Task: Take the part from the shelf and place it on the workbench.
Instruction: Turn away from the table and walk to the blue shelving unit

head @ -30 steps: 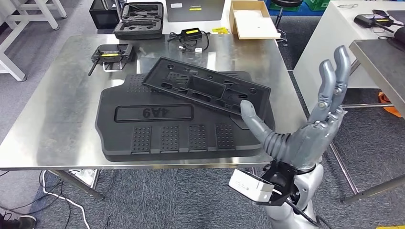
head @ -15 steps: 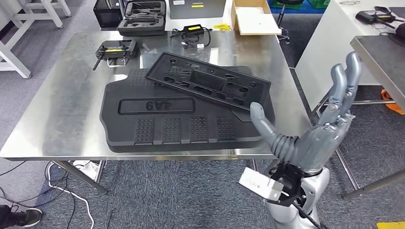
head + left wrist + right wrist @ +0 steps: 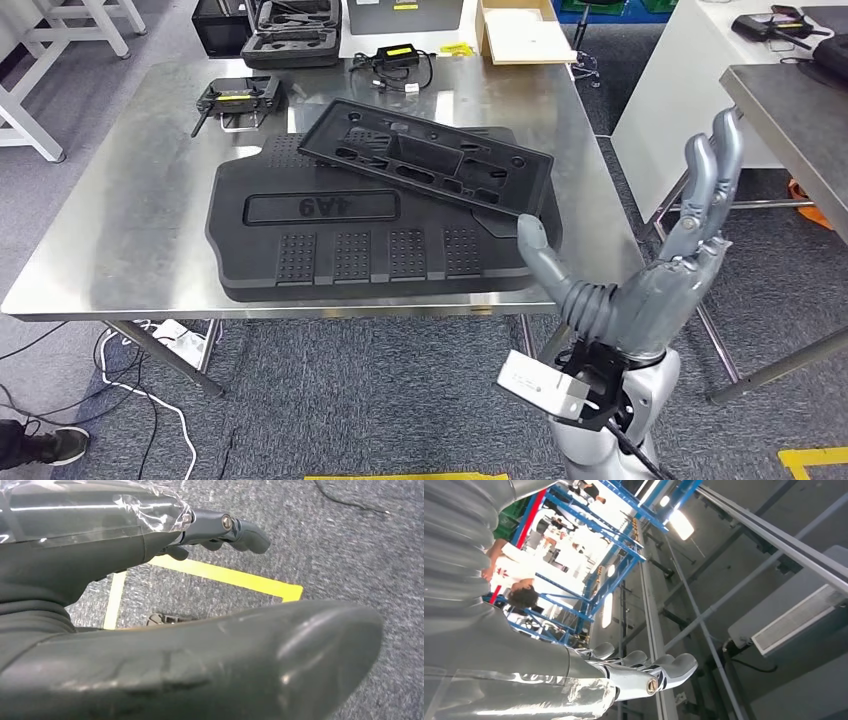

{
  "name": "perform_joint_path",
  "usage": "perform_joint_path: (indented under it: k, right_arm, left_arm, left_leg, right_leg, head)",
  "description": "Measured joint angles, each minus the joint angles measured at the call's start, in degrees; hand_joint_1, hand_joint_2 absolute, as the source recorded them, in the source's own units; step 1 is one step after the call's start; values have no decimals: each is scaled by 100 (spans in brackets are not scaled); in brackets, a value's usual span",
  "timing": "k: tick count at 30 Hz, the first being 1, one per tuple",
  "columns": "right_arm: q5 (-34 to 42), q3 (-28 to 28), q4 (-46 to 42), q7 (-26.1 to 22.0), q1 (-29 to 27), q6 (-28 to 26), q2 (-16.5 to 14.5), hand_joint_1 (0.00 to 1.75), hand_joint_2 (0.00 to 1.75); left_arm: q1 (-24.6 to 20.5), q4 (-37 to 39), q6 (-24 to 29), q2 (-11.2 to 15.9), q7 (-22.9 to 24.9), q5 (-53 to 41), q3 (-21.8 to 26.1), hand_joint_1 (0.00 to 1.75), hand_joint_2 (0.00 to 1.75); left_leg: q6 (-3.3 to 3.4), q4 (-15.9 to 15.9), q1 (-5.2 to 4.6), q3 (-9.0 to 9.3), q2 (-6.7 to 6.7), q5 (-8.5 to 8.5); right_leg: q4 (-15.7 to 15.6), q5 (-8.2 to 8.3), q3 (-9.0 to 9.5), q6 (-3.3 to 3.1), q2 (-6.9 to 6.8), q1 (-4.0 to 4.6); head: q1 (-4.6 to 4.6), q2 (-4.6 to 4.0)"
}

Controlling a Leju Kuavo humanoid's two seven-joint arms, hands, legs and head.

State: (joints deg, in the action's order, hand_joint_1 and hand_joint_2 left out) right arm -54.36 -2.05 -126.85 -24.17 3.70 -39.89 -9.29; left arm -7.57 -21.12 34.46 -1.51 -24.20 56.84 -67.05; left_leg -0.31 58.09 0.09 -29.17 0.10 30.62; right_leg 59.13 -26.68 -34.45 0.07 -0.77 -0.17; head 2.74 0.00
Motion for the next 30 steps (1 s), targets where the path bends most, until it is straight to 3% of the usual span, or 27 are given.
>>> perform_joint_path:
  k: [2, 4, 6, 7, 8, 9, 10, 12, 14, 17, 19, 21, 22, 23, 24, 26, 28, 30]
  right_arm:
    - [23, 9, 1, -11, -2, 0, -15, 0, 175]
    - [34, 24, 2, -17, -4, 0, -17, 0, 175]
    - [35, 34, 2, -19, -9, 0, -17, 0, 175]
    - [36, 38, 3, -20, -12, 0, -17, 0, 175]
    - [37, 42, 5, -20, -15, 0, -17, 0, 175]
    - [38, 45, 7, -20, -16, 0, -17, 0, 175]
    - [39, 48, 8, -20, -16, 0, -17, 0, 175]
    - [38, 51, 8, -20, -9, 0, -19, 0, 175]
    - [37, 54, 8, -20, -6, 0, -23, 0, 175]
    - [35, 62, 10, -27, -2, 1, -33, 0, 175]
    - [37, 66, 14, -39, 7, 2, -50, 0, 175]
    - [39, 68, 16, -50, 9, 2, -67, 0, 175]
    - [39, 71, 19, -52, 8, 2, -70, 0, 175]
    - [39, 74, 24, -55, 8, 2, -72, 0, 175]
    - [39, 76, 28, -55, 8, 1, -74, 0, 175]
    - [39, 80, 36, -59, 8, 0, -74, 0, 175]
    - [39, 81, 39, -67, 10, 1, -74, 0, 175]
    - [40, 83, 40, -75, 10, 2, -74, 0, 175]
  left_arm:
    - [3, 1, 3, 0, 2, 13, -1, 0, 0]
    - [-8, 1, 7, 0, 2, 13, -1, 0, 0]
    - [-9, 1, 10, 0, 2, 13, -1, 0, 0]
    - [-7, 1, 10, 0, 2, 14, -1, 0, 0]
    - [-6, 1, 11, 0, 2, 14, -1, 0, 0]
    - [-6, 1, 11, 0, 2, 14, -1, 0, 0]
    - [-7, 1, 12, 0, 2, 14, -1, 0, 0]
    - [-8, 1, 13, 0, 2, 14, -1, 0, 0]
    - [-9, 1, 13, 0, 2, 13, -1, 0, 0]
    - [-9, 1, 14, 0, 9, 13, -3, 0, 0]
    - [-9, 1, 14, 0, 18, 14, -3, 0, 0]
    - [-8, 1, 13, 0, 20, 15, -3, 0, 0]
    - [-7, 1, 12, 0, 20, 16, -3, 0, 0]
    - [-6, 1, 12, 0, 20, 16, -3, 0, 0]
    - [-6, 1, 13, 0, 21, 16, -3, 0, 0]
    - [-8, 1, 13, 0, 22, 17, -3, 0, 0]
    - [-12, 1, 13, 1, 21, 19, -3, 0, 0]
    - [-10, 1, 13, 1, 20, 23, -3, 0, 0]
  left_leg:
    - [86, -29, 20, -45, 18, -78]
    - [167, -64, 40, -132, 41, -172]
    - [198, -53, 31, -249, 51, -246]
    - [197, -44, 27, -308, 54, -281]
    - [195, -32, 25, -365, 57, -314]
    - [188, -19, 24, -416, 57, -344]
    - [175, -4, 24, -459, 55, -370]
    - [131, 33, 18, -522, 49, -415]
    - [64, 58, 8, -558, 46, -472]
    - [-42, 103, 10, -609, 36, -490]
    - [-100, 436, 18, -742, 19, -155]
    - [-144, 1128, 33, -952, 14, 360]
    - [-158, 1448, 36, -1022, 14, 515]
    - [-162, 1634, 37, -1018, 14, 550]
    - [-158, 1635, 37, -930, 14, 476]
    - [-120, 1023, 35, -450, 13, 173]
    - [-69, 257, 14, 19, 10, 66]
    - [-26, -25, -13, 135, 9, 109]
  right_leg:
    - [49, -45, -34, 58, 9, -14]
    - [416, -402, -175, 114, 31, -28]
    - [1130, -902, -396, 168, 44, -40]
    - [1430, -1041, -460, 186, 45, -44]
    - [1572, -1065, -442, 195, 45, -47]
    - [1490, -976, -314, 195, 45, -50]
    - [1183, -819, -75, 185, 45, -52]
    - [312, -586, 488, 147, 51, -43]
    - [-167, -541, 740, 111, 65, -17]
    - [-228, -454, 676, 12, 55, -20]
    - [-251, -350, 581, -81, 30, -46]
    - [-228, -266, 442, -129, 17, -35]
    - [-205, -227, 367, -133, 11, -29]
    - [-176, -193, 290, -132, 7, -24]
    - [-144, -165, 219, -128, 4, -20]
    - [-69, -123, 99, -107, 3, -18]
    - [-6, -83, 22, -61, 2, -6]
    - [13, -26, -14, 2, -3, 0]
  head:
    - [-1, 0]
    - [26, 0]
    - [60, 0]
    - [65, 0]
    - [66, 0]
    - [69, 0]
    - [74, 0]
    - [90, 0]
    - [100, 0]
    - [95, 0]
    - [53, 0]
    - [1, 0]
    - [-10, 0]
    - [-16, 0]
    - [-19, 0]
    - [-23, 0]
    - [-22, 0]
    - [-19, 0]
